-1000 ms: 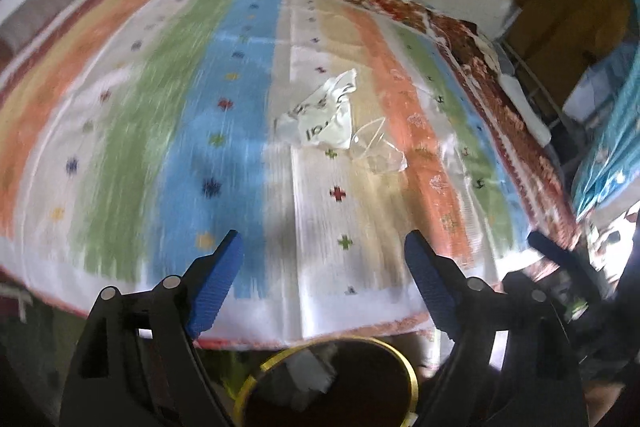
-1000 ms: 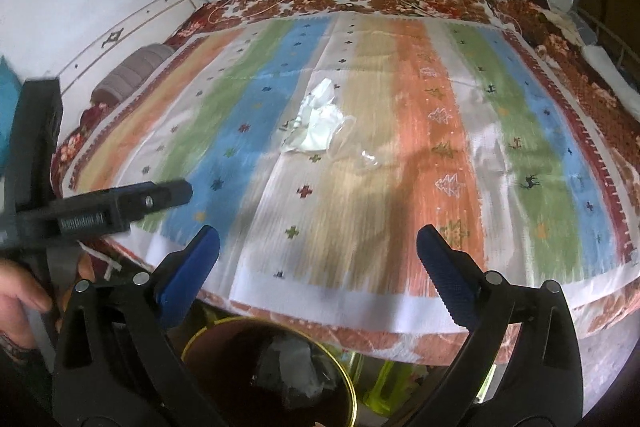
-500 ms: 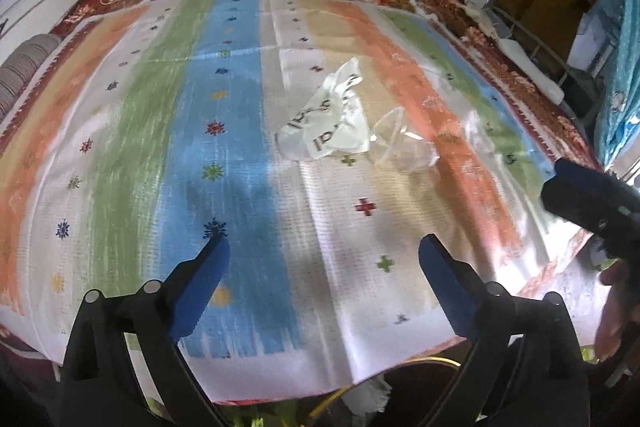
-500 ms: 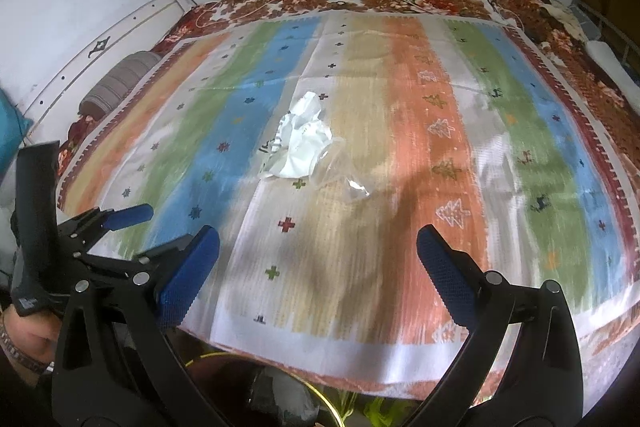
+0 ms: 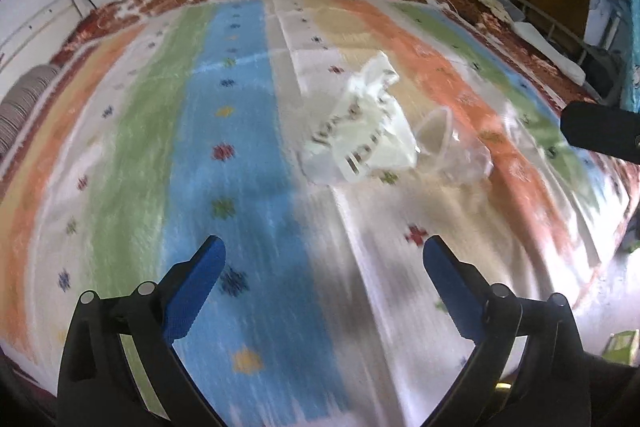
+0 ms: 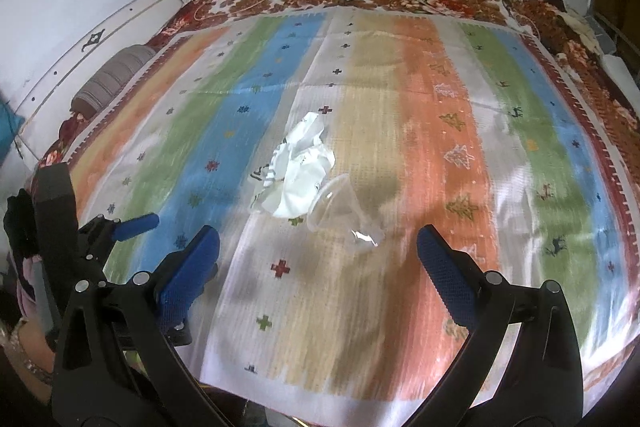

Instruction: Collect trash

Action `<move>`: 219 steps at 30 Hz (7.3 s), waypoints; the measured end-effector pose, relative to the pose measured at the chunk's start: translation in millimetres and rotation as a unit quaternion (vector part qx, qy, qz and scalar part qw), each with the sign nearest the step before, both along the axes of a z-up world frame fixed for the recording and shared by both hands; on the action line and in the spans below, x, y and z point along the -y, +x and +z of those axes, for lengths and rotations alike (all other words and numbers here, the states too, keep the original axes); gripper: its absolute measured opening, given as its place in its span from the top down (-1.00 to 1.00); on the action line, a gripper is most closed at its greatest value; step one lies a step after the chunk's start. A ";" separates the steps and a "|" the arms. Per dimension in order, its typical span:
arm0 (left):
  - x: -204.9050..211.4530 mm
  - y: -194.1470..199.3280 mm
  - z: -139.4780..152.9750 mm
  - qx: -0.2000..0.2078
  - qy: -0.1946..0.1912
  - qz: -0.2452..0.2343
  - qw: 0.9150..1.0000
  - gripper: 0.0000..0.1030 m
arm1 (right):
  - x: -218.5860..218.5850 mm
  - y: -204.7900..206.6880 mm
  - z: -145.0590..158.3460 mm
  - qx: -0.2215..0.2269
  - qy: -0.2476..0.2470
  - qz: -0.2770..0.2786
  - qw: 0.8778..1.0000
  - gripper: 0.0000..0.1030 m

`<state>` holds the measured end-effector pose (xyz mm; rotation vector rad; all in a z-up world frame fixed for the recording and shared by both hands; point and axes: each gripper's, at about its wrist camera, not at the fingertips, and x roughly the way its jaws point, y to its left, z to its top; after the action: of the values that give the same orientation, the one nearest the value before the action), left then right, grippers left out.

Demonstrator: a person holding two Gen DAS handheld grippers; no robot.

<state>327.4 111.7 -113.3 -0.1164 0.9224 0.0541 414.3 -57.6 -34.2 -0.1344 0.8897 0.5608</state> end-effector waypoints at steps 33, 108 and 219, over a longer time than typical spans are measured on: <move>37.5 61.7 -35.5 0.046 0.088 -0.079 0.992 -0.83 | -17.1 91.5 -69.9 -0.134 -0.030 -0.057 0.989 0.26; 73.8 -170.4 80.6 -0.069 -0.144 0.042 0.986 0.82 | 81.2 -194.1 52.0 -0.009 0.049 0.039 0.998 0.88; 133.2 -350.7 92.0 0.014 -0.083 -0.009 0.996 -0.89 | 156.0 -378.8 22.0 0.037 0.046 0.037 0.998 -0.83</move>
<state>-23.3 -21.5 -21.3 -0.2621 0.8993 -0.0399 35.4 -213.6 -12.2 -0.1038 0.7873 0.6604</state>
